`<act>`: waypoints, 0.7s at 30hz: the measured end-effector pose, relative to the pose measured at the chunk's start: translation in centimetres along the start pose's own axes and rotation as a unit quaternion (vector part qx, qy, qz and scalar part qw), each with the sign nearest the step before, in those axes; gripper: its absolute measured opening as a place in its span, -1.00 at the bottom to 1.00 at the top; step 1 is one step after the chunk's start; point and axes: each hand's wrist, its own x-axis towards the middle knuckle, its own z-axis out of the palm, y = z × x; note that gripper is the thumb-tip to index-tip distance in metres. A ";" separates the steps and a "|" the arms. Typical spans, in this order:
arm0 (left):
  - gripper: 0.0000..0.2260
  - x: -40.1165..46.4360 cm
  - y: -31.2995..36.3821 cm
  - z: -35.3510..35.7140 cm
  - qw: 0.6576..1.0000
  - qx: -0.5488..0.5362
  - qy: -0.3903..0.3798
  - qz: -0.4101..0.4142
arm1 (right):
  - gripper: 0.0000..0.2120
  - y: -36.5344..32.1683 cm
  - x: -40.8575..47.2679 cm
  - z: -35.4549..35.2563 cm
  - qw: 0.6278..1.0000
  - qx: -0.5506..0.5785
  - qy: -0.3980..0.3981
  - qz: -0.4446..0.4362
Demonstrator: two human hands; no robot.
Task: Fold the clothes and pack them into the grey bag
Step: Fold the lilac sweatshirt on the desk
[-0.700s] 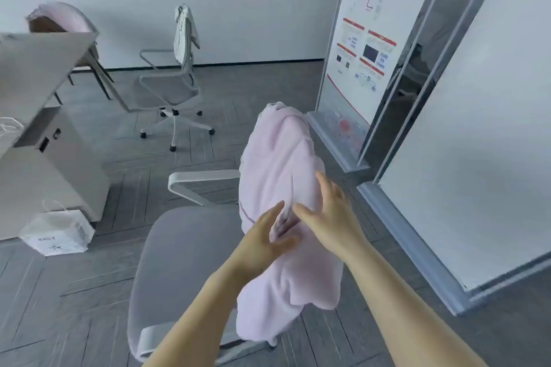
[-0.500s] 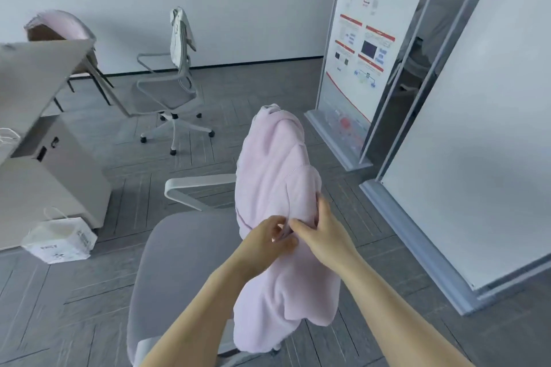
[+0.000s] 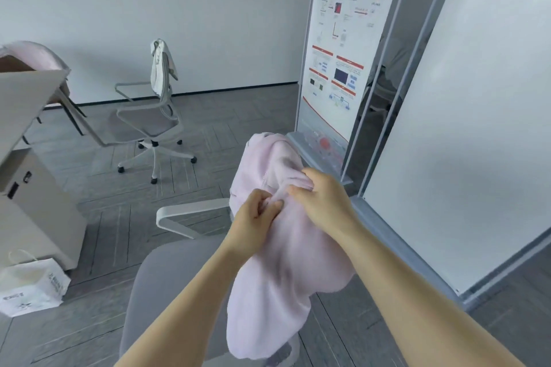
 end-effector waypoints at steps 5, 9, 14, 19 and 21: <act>-0.67 0.5 1.7 -6.4 0.986 -0.161 0.021 -0.047 | -0.87 -7.2 3.3 -3.0 0.983 0.070 -0.030 -0.169; -0.39 -0.1 4.1 -11.4 0.993 -0.115 -0.030 0.013 | -0.84 -13.3 4.8 -4.5 0.949 0.095 -0.077 -0.290; -0.62 -1.1 8.8 -15.4 0.984 -0.174 -0.015 0.041 | -0.78 -18.5 6.3 -3.5 0.909 0.139 -0.112 -0.377; -0.82 -4.2 7.4 -20.1 0.986 -0.062 0.153 0.013 | -0.90 -19.9 6.6 1.8 0.894 0.142 -0.171 -0.390; -0.84 -6.5 6.2 -21.4 0.976 -0.062 0.211 -0.011 | -0.90 -21.0 5.5 4.4 0.884 0.133 -0.192 -0.406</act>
